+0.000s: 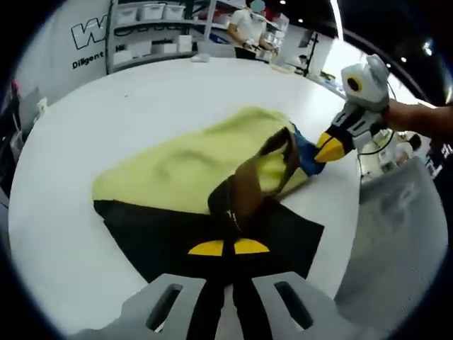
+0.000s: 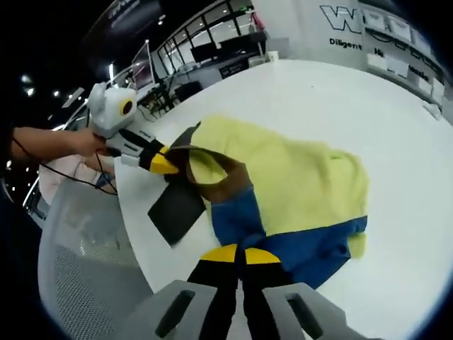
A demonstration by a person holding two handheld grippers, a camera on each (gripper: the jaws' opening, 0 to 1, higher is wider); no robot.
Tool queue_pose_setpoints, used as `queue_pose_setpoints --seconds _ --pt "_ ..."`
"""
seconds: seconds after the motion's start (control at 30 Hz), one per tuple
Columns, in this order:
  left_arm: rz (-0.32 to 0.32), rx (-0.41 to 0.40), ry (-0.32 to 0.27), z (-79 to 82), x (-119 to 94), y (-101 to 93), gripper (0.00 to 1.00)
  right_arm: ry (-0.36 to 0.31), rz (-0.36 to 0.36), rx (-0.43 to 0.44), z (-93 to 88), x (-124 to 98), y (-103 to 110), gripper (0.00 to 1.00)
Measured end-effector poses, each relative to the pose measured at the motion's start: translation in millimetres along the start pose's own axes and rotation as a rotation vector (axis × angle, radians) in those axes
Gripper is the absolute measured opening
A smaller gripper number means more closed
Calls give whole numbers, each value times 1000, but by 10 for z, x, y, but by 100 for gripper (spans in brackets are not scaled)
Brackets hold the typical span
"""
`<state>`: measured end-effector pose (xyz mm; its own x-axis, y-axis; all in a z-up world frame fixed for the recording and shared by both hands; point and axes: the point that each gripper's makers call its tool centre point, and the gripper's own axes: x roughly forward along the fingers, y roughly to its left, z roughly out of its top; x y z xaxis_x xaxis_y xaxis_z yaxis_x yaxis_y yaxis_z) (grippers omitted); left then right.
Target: Fold the garment on the visible template until the final outline fits inside the template.
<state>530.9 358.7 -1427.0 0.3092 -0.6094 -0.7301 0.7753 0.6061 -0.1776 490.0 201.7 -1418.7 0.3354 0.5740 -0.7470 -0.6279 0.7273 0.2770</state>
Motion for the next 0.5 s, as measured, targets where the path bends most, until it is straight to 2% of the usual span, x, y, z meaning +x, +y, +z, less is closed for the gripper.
queue_pose_setpoints --seconds 0.17,0.37,0.5 --pt "-21 68 17 -59 -87 -137 0 12 34 -2 -62 -105 121 0" --pt "-31 64 8 -73 -184 -183 0 32 80 -12 -119 -209 291 0" --pt "-43 65 -19 -19 -266 -251 0 42 97 -23 -156 -261 368 0"
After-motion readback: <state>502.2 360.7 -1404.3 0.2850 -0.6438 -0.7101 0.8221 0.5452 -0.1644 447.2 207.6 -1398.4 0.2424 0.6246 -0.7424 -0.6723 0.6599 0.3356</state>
